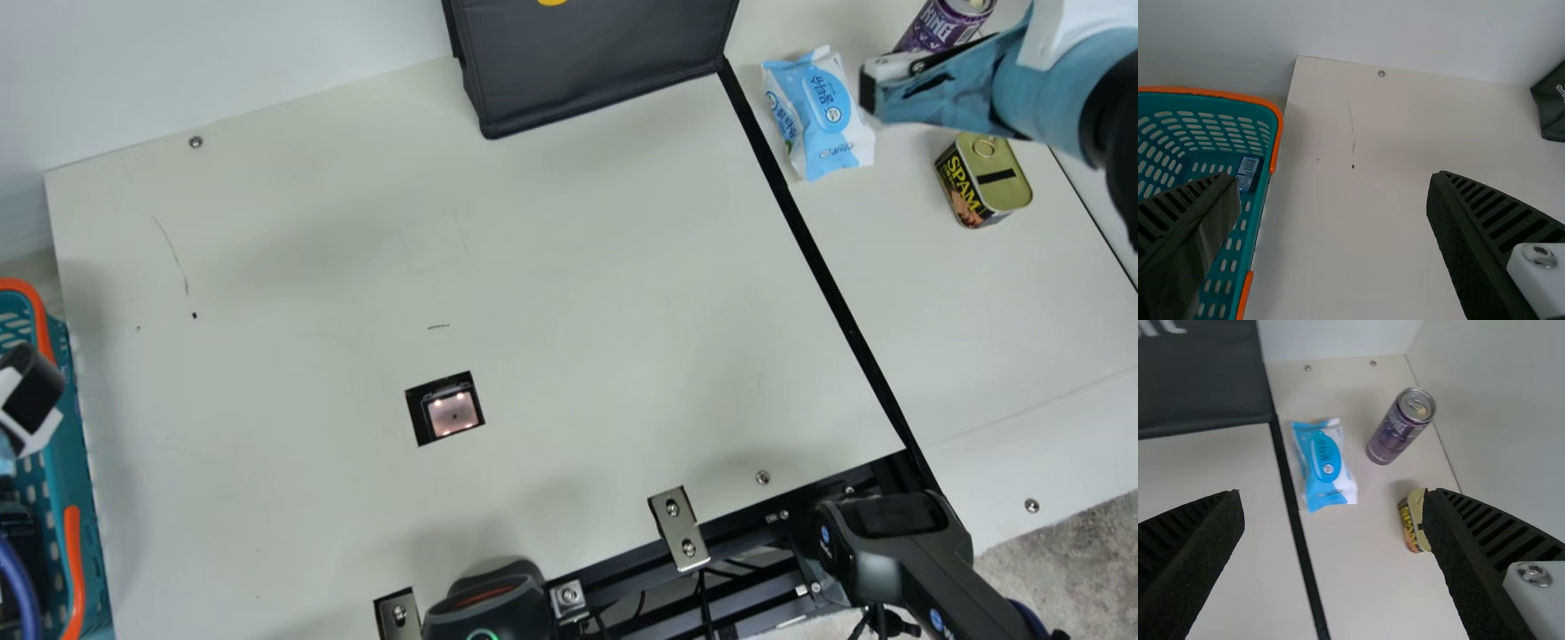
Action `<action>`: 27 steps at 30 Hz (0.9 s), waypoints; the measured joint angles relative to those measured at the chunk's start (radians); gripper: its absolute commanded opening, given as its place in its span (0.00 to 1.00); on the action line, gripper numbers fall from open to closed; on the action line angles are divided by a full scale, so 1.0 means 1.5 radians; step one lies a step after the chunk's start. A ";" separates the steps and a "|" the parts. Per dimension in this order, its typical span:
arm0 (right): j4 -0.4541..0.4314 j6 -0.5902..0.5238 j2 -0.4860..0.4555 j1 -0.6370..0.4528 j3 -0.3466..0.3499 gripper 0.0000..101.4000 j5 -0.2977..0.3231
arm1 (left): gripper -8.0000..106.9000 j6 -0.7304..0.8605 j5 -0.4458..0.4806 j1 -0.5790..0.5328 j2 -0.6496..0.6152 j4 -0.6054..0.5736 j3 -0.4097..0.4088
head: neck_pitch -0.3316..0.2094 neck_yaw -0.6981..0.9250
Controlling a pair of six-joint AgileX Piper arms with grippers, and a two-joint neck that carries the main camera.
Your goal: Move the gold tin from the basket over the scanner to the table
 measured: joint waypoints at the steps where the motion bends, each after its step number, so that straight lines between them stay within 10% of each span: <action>1: -0.010 0.018 -0.008 0.026 0.000 0.94 0.008 | 0.85 0.000 0.000 0.000 0.000 0.000 0.000 | 0.000 0.000; 8: -0.022 0.087 -0.068 0.116 0.026 0.94 0.033 | 0.85 0.026 0.049 0.001 -0.040 0.000 -0.027 | -0.001 0.047; 27: 0.170 -0.039 -0.230 0.115 0.093 0.94 0.073 | 0.85 0.081 0.181 0.005 -0.122 0.000 -0.077 | -0.001 0.230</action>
